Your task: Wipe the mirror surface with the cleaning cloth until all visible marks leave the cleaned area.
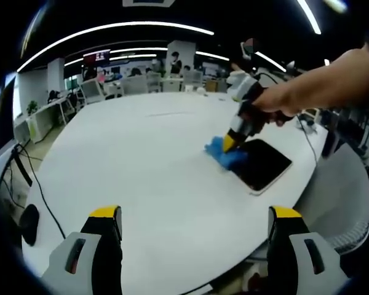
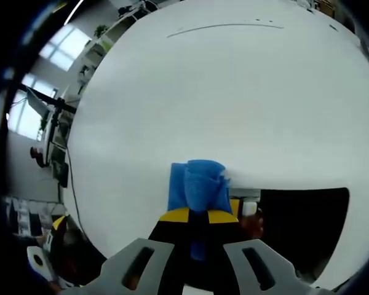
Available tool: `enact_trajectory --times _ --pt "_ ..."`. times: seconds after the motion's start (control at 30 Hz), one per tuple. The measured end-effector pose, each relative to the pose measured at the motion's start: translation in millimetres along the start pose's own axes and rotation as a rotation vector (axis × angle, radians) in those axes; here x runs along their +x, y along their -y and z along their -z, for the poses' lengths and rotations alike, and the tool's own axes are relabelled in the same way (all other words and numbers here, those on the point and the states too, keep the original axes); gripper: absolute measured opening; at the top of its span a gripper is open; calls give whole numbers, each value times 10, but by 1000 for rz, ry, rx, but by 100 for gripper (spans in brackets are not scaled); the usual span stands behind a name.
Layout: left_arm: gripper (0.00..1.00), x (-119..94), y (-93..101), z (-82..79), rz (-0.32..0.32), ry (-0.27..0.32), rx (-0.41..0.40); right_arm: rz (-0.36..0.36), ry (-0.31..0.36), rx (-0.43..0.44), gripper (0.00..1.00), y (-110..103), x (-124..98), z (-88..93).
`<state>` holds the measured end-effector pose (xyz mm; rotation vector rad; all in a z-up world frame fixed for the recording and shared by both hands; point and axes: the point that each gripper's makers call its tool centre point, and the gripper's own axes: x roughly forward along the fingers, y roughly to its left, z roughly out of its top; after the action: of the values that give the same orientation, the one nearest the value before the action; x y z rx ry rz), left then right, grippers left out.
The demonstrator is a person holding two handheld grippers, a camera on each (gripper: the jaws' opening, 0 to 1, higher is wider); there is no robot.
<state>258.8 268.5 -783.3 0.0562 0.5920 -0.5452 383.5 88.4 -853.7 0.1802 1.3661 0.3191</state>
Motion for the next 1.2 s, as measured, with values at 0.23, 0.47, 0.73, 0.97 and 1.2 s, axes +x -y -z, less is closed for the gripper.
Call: enact_trajectory --times 0.23,0.47,0.73,0.97,1.2 --pt "99 15 43 -4 5 0 -3 -2 0 -5 2 -10 -10 57" --pt "99 13 9 -45 -19 22 -3 -4 -2 -9 2 -35 -39 148" --pt "99 15 31 -29 -14 15 7 -5 4 -24 3 -39 -31 222" --pt "99 34 53 -13 -6 8 15 -17 4 -28 3 -74 -47 323" --pt "99 59 66 -32 0 6 18 -24 2 -39 3 -84 -39 381"
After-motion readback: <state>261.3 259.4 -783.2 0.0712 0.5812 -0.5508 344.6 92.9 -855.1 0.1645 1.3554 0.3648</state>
